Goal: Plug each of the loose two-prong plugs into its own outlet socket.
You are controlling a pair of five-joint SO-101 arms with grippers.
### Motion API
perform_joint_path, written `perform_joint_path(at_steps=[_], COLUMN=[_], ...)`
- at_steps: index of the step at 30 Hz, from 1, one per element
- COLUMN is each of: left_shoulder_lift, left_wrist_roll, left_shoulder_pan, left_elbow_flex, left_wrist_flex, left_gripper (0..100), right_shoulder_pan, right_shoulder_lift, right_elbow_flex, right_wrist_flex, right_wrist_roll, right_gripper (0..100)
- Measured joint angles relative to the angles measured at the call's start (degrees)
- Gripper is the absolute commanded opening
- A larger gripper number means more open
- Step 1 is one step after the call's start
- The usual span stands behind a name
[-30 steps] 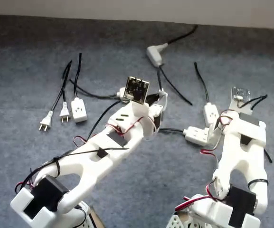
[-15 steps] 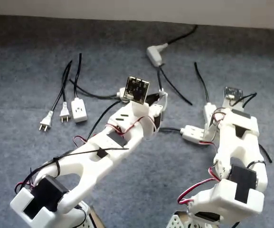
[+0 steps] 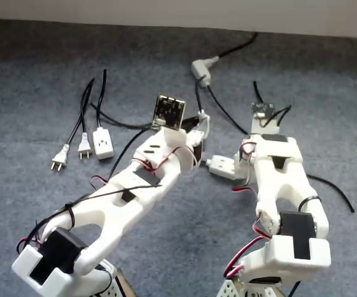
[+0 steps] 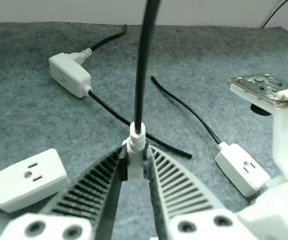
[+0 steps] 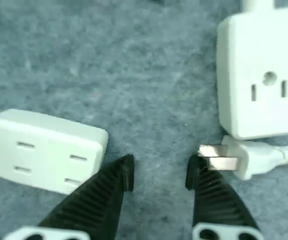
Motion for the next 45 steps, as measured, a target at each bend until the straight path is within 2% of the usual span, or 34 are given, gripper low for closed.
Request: perform_joint_path(at_steps=[4, 10, 17, 24, 28, 35, 40, 45], left_shoulder_lift=[0.0, 0.0, 4.13, 19.69, 21.1, 21.54, 21.54, 21.54], left_wrist_roll=[0.0, 0.0, 0.0, -9.41, -12.48, -13.1, -13.54, -19.43], left_shoulder_pan=[-1.76, -1.49, 0.35, 4.31, 6.77, 10.99, 11.34, 11.08], left_elbow_flex=[0.0, 0.0, -0.88, -10.73, -13.45, -15.03, -15.03, -11.69], left_wrist_flex=[0.0, 0.0, -9.14, -11.43, -11.6, -11.78, -11.78, -14.15], left_gripper=[1, 1, 1, 1, 1, 1, 1, 1], right_shoulder_pan=[-3.25, -3.52, 2.9, 14.68, 21.1, 22.95, 23.82, 24.44], right_shoulder_lift=[0.0, 0.0, 0.0, -2.73, -7.56, -15.3, -18.2, -18.2], right_elbow_flex=[0.0, 0.0, 0.0, 0.44, 4.75, 15.65, 20.22, 20.48], right_wrist_flex=[0.0, 0.0, 0.0, 1.85, 4.04, 2.29, -1.76, -2.2], right_wrist_roll=[-0.53, -0.53, -0.79, -0.62, -0.7, -0.7, -0.7, -0.7], right_gripper=[16.6, 16.6, 16.6, 16.6, 16.6, 16.6, 16.6, 16.6])
